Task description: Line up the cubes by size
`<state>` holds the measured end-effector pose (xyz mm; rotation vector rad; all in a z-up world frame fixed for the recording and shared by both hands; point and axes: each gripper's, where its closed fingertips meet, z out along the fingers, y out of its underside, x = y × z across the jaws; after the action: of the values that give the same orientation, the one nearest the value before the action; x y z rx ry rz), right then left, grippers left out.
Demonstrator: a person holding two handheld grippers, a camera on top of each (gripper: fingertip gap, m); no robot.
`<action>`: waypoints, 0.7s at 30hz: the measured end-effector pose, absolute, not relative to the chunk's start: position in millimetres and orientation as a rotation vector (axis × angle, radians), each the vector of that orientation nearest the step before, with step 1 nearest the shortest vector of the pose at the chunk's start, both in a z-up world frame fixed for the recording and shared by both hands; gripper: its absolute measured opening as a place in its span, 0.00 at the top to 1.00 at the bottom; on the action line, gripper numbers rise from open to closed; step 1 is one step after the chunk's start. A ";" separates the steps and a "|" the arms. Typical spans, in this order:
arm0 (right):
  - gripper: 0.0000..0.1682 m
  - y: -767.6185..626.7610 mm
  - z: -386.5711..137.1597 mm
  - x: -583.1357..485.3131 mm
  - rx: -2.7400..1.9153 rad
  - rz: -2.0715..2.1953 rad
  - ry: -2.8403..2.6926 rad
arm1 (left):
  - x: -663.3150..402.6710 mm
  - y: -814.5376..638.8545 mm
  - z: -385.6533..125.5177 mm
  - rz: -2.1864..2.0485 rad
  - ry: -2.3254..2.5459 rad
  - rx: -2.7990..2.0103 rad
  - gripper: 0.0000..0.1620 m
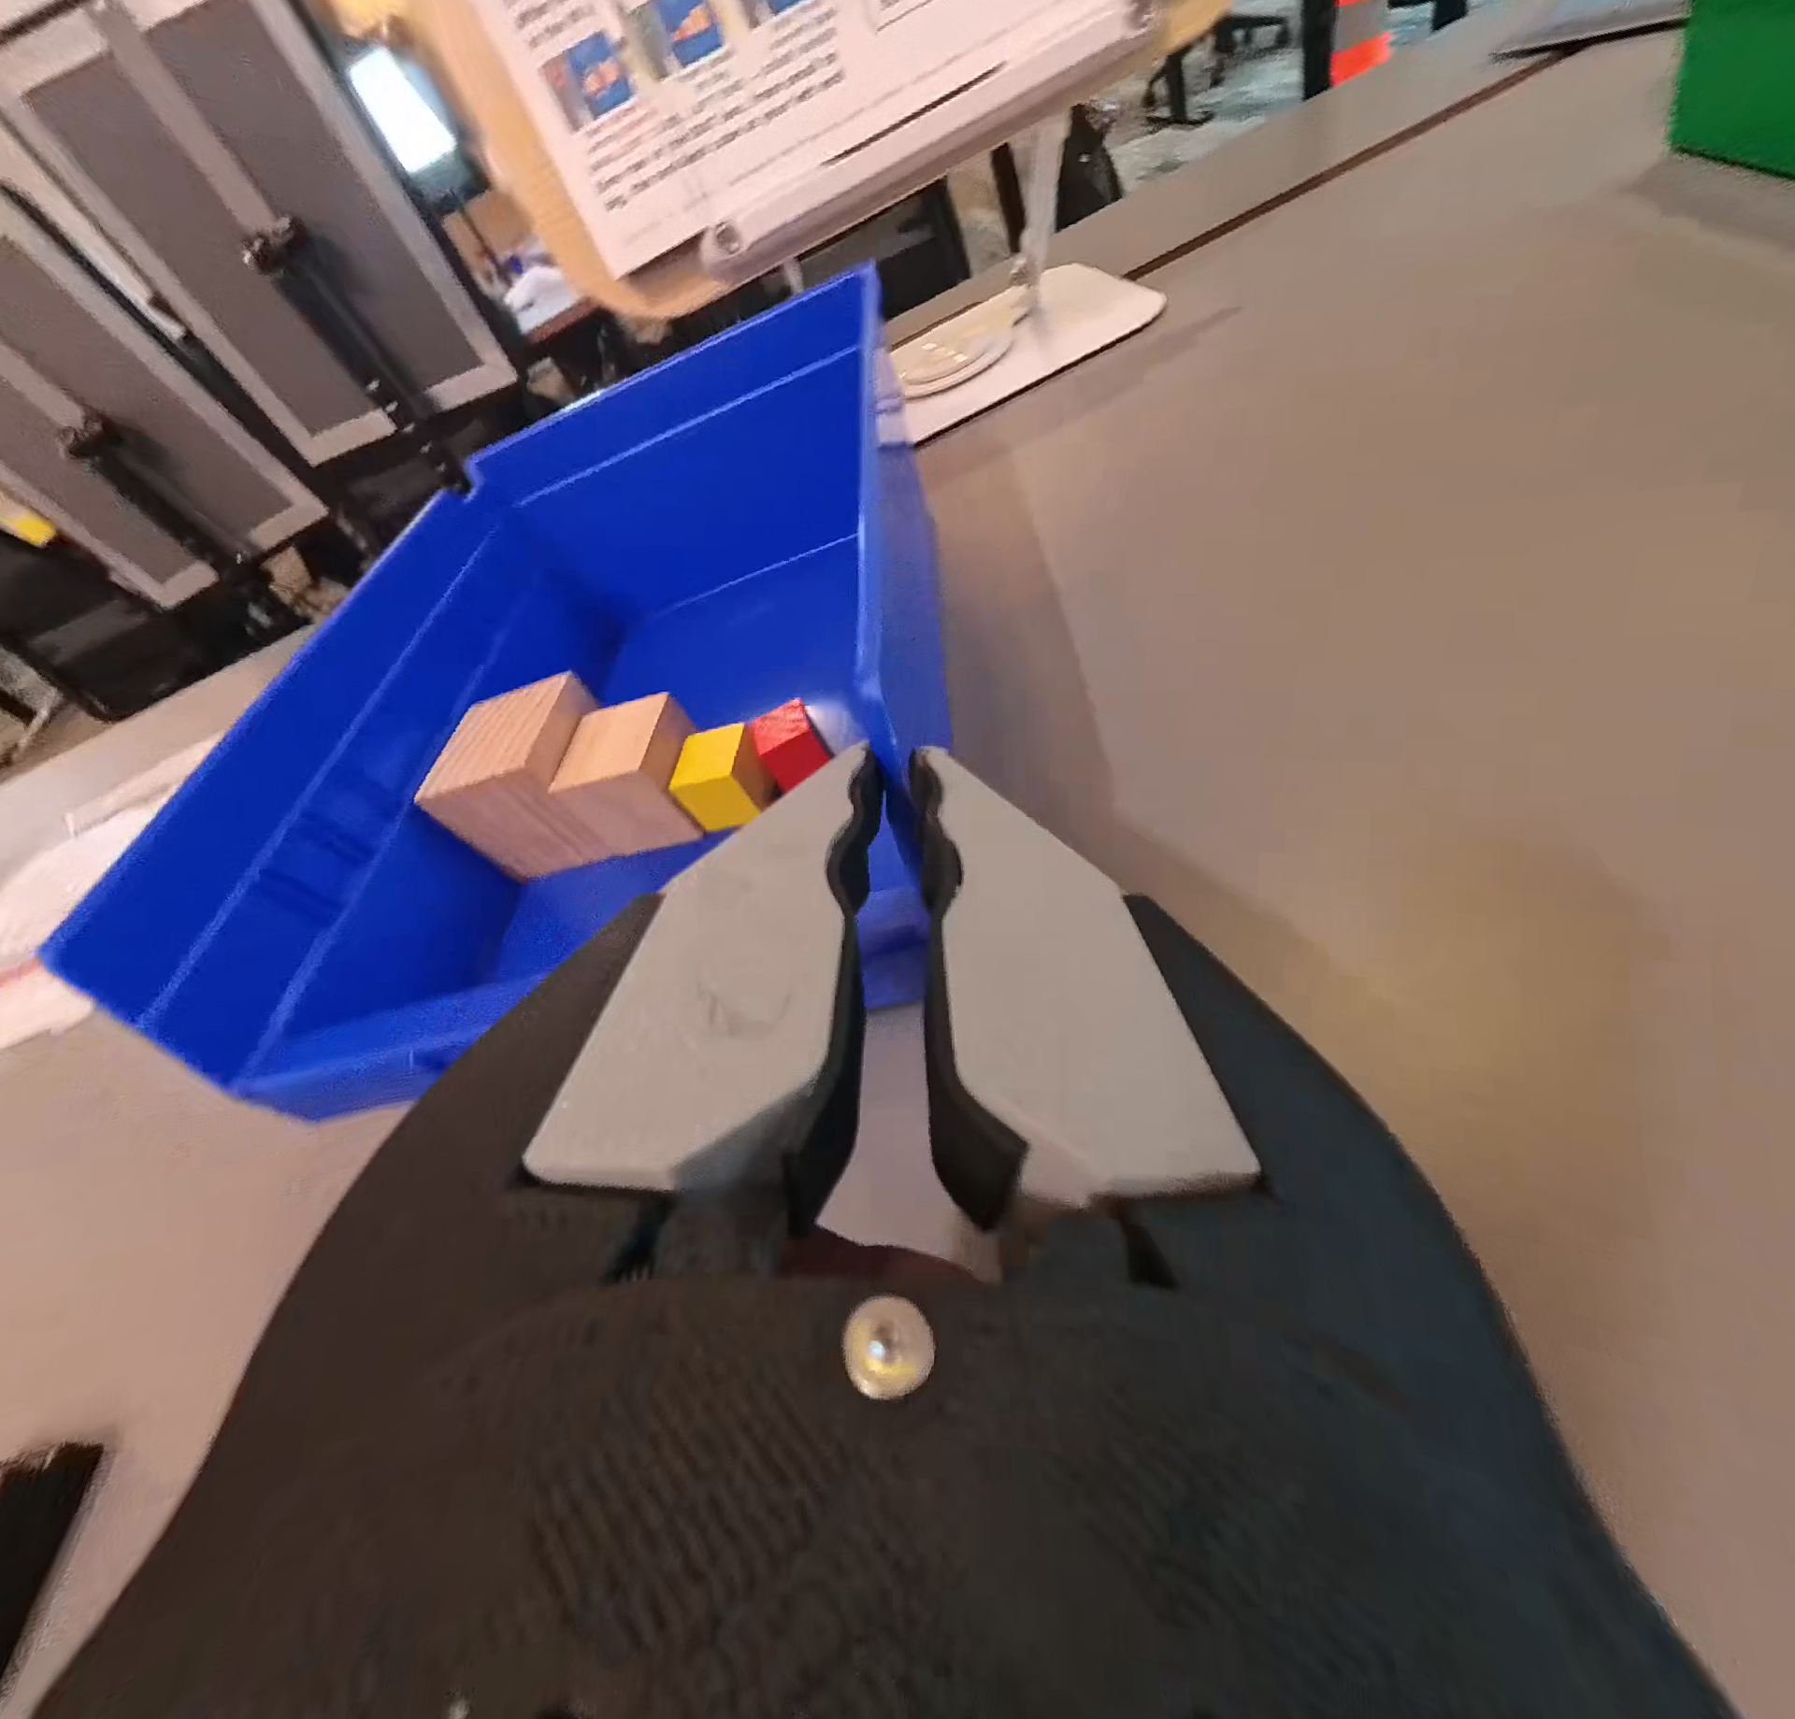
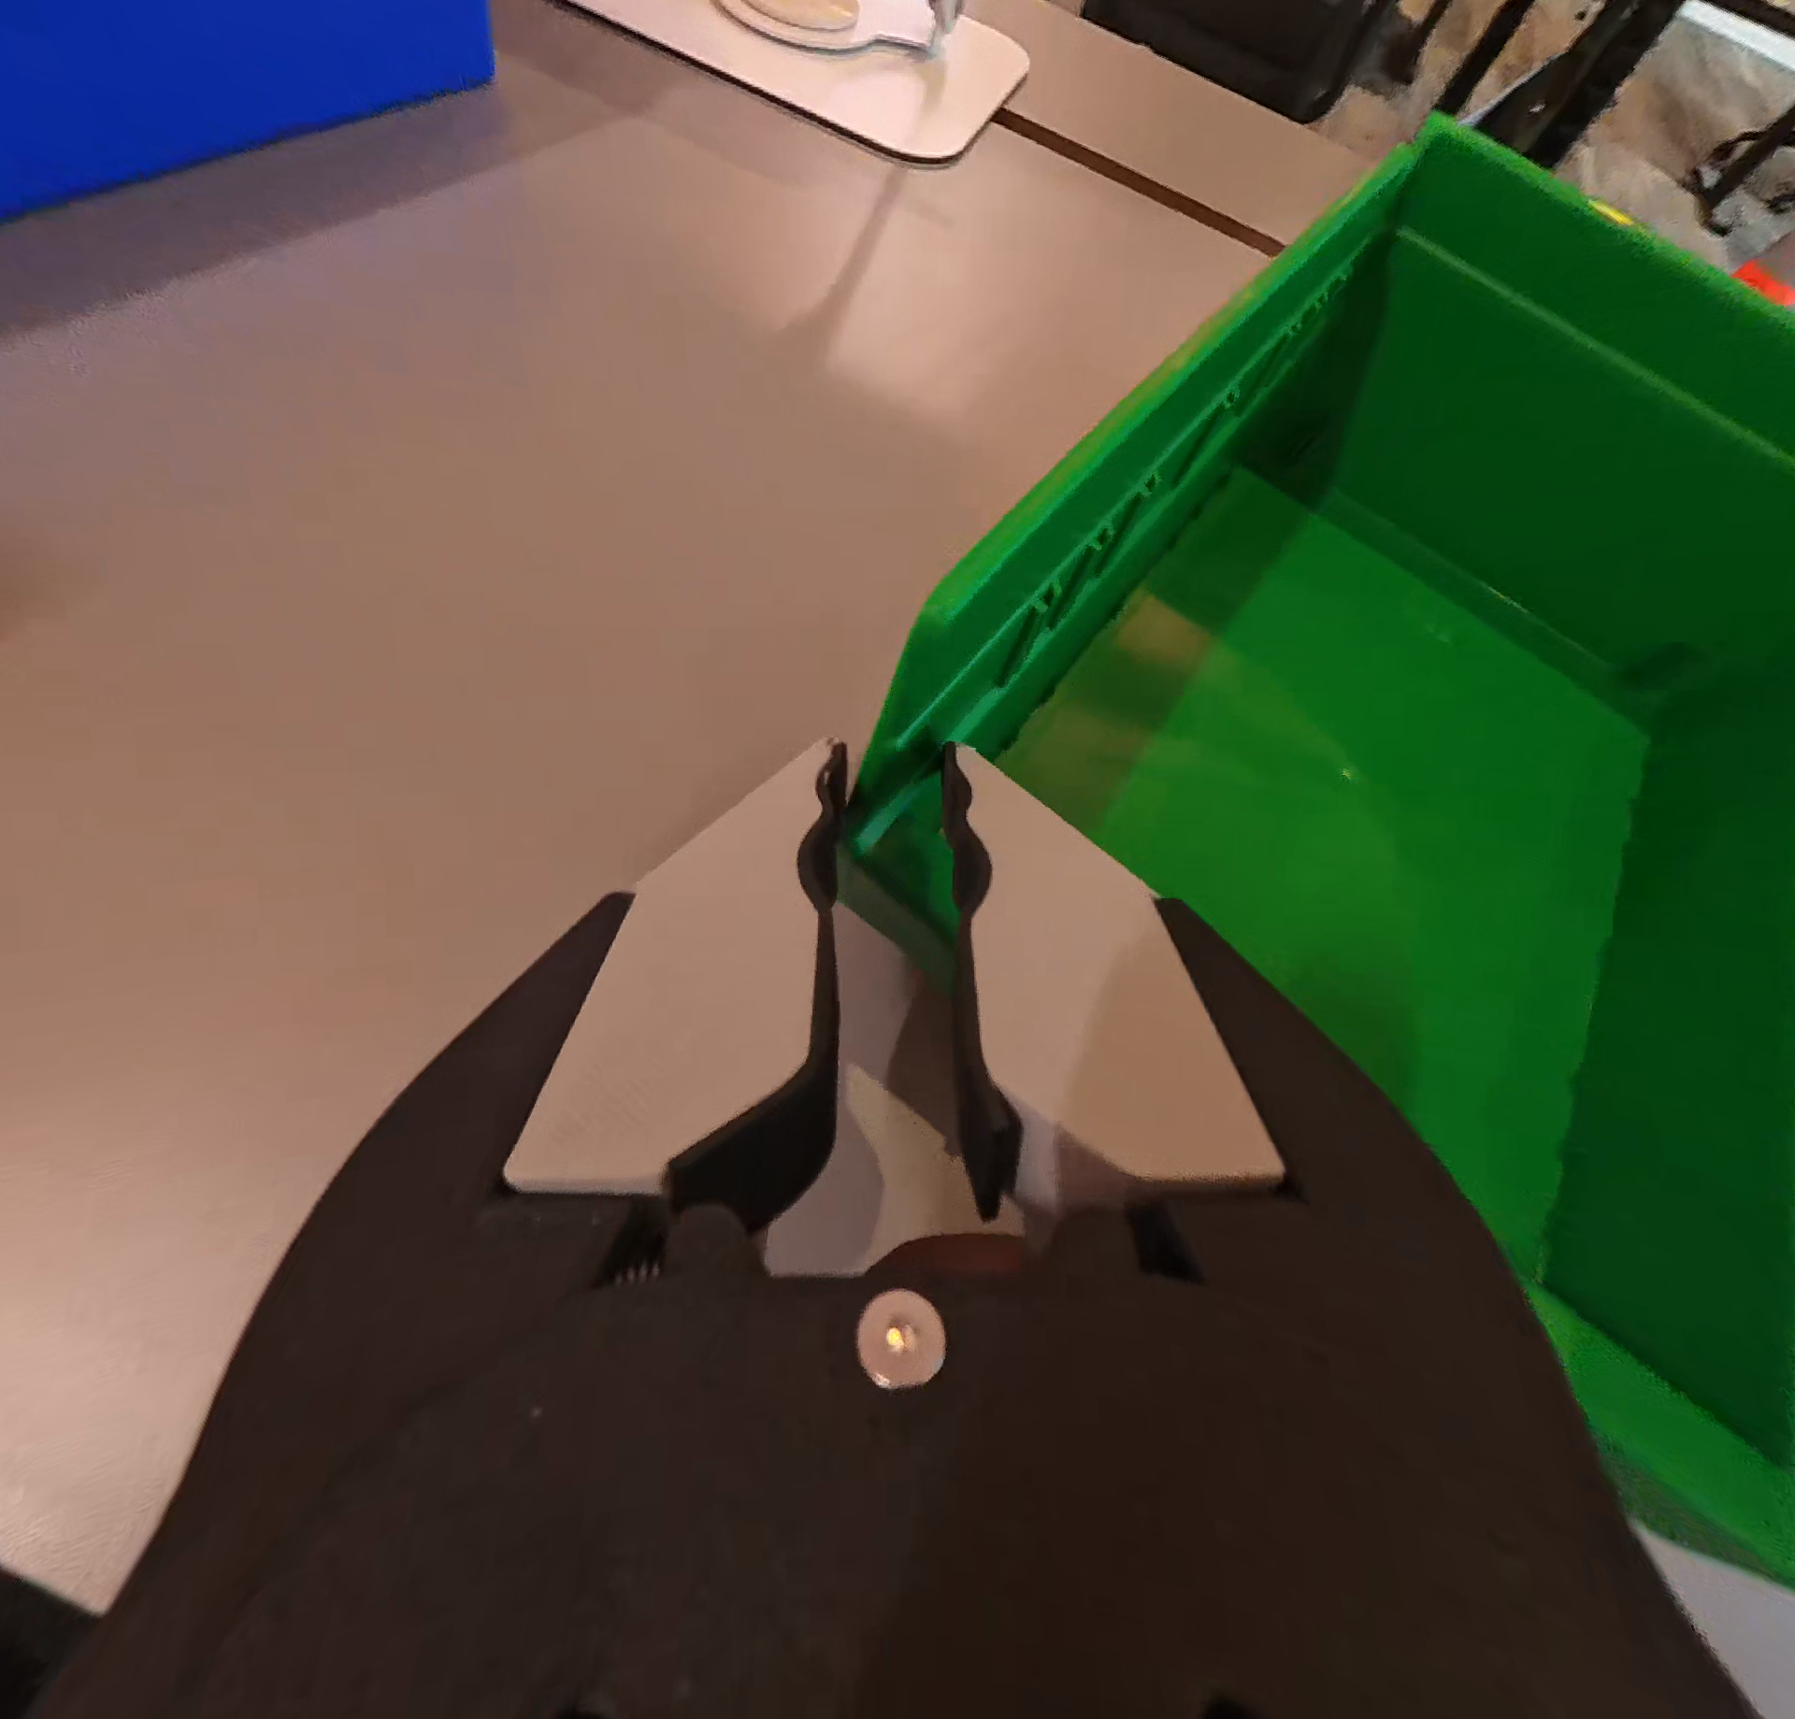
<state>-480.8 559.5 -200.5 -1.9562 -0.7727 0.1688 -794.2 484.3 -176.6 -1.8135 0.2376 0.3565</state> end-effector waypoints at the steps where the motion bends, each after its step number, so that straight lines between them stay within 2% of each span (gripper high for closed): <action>1: 0.91 561.8 -200.3 -475.7 -1.957 0.136 -0.772 | -802.1 482.1 -176.3 0.353 0.211 -1.818 0.99; 16: 0.92 554.0 -194.2 -464.0 -1.951 0.103 -0.769 | -839.3 460.0 -172.0 0.350 -0.003 -1.822 0.99; 19: 0.83 544.5 -180.2 -470.3 -1.918 0.134 -0.800 | -820.3 463.7 -172.5 0.404 0.108 -1.843 0.98; 21: 0.78 533.3 -166.8 -481.1 -1.880 0.197 -0.830 | -807.6 460.4 -159.8 0.411 0.167 -1.799 0.91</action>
<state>-481.1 533.3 -166.8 -1.8797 -0.8303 0.1973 -807.6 460.4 -159.8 -1.7991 0.1675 0.4111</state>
